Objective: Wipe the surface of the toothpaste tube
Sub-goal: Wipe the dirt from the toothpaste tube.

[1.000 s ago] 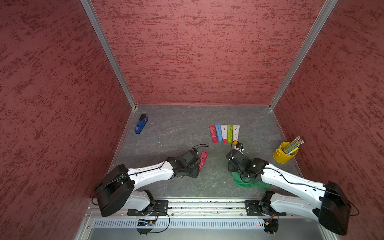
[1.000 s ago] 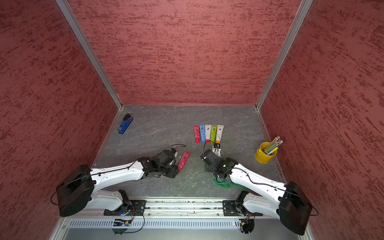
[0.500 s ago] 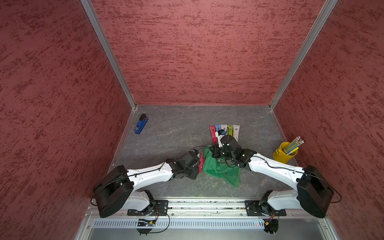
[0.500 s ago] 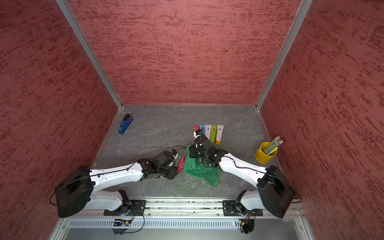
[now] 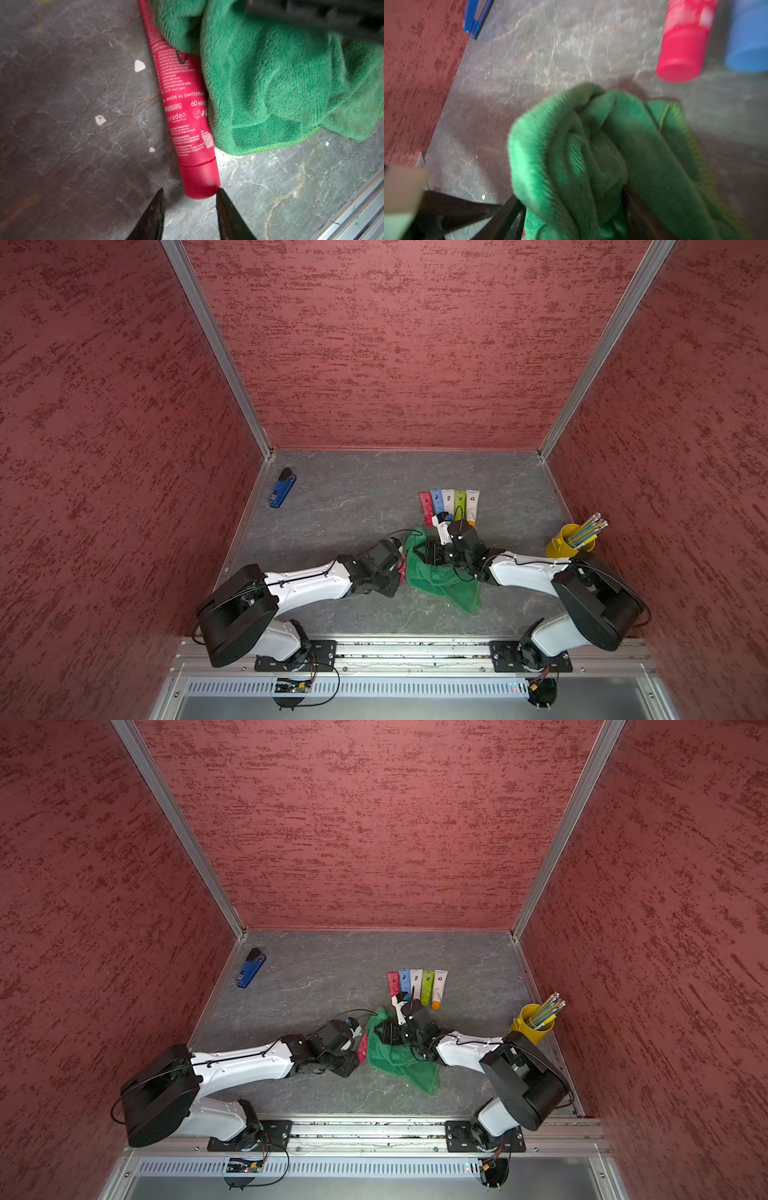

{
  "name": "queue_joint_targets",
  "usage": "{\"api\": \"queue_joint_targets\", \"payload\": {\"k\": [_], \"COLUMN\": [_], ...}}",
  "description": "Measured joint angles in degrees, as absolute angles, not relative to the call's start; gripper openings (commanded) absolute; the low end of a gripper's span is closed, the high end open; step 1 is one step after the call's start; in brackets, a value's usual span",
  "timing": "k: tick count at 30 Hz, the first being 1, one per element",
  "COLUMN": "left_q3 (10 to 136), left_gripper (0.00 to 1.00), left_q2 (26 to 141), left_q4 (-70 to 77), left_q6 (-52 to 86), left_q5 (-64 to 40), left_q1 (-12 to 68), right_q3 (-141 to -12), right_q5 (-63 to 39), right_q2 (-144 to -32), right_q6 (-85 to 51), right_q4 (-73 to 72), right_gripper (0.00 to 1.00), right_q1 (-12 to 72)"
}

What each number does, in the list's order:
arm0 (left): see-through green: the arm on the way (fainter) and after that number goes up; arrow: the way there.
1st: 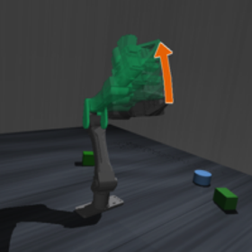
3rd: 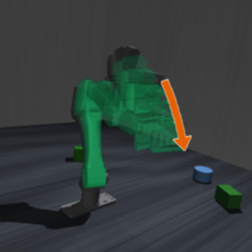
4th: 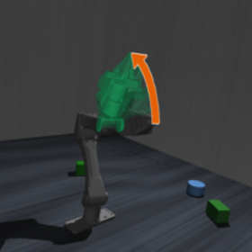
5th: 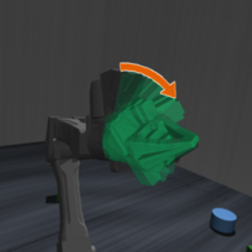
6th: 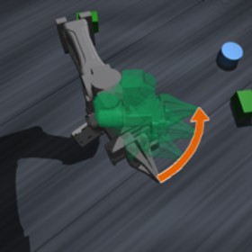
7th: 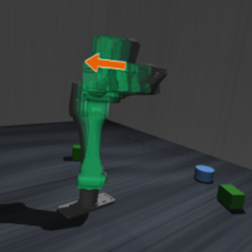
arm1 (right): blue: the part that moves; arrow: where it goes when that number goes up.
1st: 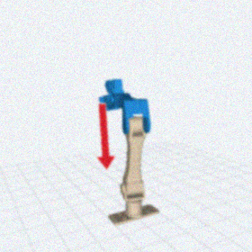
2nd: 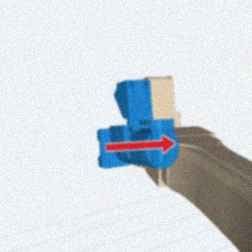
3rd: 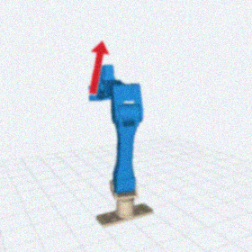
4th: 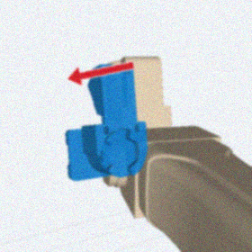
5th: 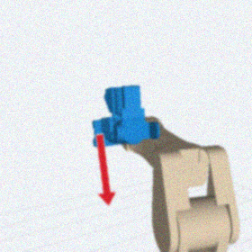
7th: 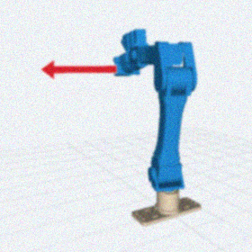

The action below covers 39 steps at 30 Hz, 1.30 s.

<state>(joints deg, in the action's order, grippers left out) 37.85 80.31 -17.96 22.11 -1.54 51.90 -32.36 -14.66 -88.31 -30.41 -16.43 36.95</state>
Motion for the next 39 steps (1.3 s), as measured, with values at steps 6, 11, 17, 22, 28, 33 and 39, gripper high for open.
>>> {"api": "queue_joint_targets", "payload": {"k": [6,11,17,22,28,33,39], "left_q3": [40.14,41.74,40.45,38.44,35.29,35.11,35.11], "left_gripper": [0.54,0.44,0.33,0.33,0.21,0.17,0.13], "left_q2": [84.58,88.05,87.70,86.02,82.48,82.41,82.39], "left_q4": [-16.23,-15.90,-14.41,-13.10,-13.08,-12.88,-12.95], "left_q6": [21.28,20.56,19.92,19.57,18.72,18.26,18.04], "left_q5": [-1.87,-0.93,0.12,0.36,0.27,0.05,-0.25], "left_q1": [51.90,52.27,51.75,51.37,51.20,50.72,50.19], "right_q3": [-31.16,-31.11,-31.11,-32.73,-34.92,-34.89,-33.98], "right_q5": [-16.27,-15.51,-13.04,-13.02,-14.66,-16.34,-19.44], "right_q2": [-90.65,-90.65,-89.23,-89.30,-94.32,-99.22,-101.30], "right_q6": [-30.30,-29.36,-28.51,-27.46,-28.21,-29.78,-31.97], "right_q4": [-20.23,-21.37,-20.45,-20.21,-23.88,-28.40,-35.03], "right_gripper": [0.65,0.31,0.43,0.68,0.57,0.31,0.05], "right_q1": [36.97,36.97,36.97,36.99,37.54,37.71,39.27]}}
